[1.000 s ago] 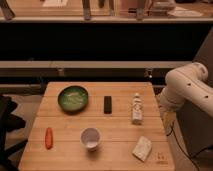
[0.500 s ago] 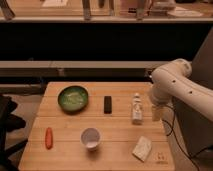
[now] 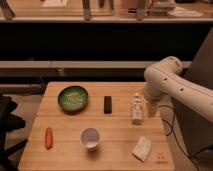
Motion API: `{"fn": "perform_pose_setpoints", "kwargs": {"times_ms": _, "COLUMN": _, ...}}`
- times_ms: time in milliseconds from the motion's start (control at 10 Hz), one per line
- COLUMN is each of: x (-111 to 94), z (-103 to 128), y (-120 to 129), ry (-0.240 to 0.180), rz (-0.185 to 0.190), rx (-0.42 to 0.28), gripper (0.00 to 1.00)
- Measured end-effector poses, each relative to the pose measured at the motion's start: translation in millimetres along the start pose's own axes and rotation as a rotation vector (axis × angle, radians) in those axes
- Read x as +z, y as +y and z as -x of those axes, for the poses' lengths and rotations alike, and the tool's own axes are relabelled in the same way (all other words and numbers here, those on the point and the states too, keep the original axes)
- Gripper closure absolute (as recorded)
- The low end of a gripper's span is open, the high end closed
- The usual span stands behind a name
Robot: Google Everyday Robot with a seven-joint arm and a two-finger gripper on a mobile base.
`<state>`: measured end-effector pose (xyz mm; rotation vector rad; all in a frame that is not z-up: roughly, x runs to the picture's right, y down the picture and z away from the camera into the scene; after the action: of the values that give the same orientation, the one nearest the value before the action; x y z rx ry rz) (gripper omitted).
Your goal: Push the ceramic bowl across the table
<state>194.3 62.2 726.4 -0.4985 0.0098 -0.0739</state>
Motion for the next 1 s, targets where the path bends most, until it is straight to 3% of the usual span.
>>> {"fn": "perform_pose_setpoints", "kwargs": {"times_ms": 500, "x": 7, "z": 16, "y": -18, "ry": 0.004, "rz": -0.019, "rx": -0.043, "gripper": 0.20}}
{"fn": "perform_pose_setpoints", "kwargs": {"times_ms": 800, "x": 15, "z": 42, "y": -35, "ry": -0.007, "rz": -0.027, "rx": -0.079, "gripper": 0.20}}
{"fn": "perform_pose_setpoints", "kwargs": {"times_ms": 1000, "x": 18, "z": 40, "y": -38, "ry": -0.006, "rz": -0.034, "rx": -0.090, "gripper": 0.20}}
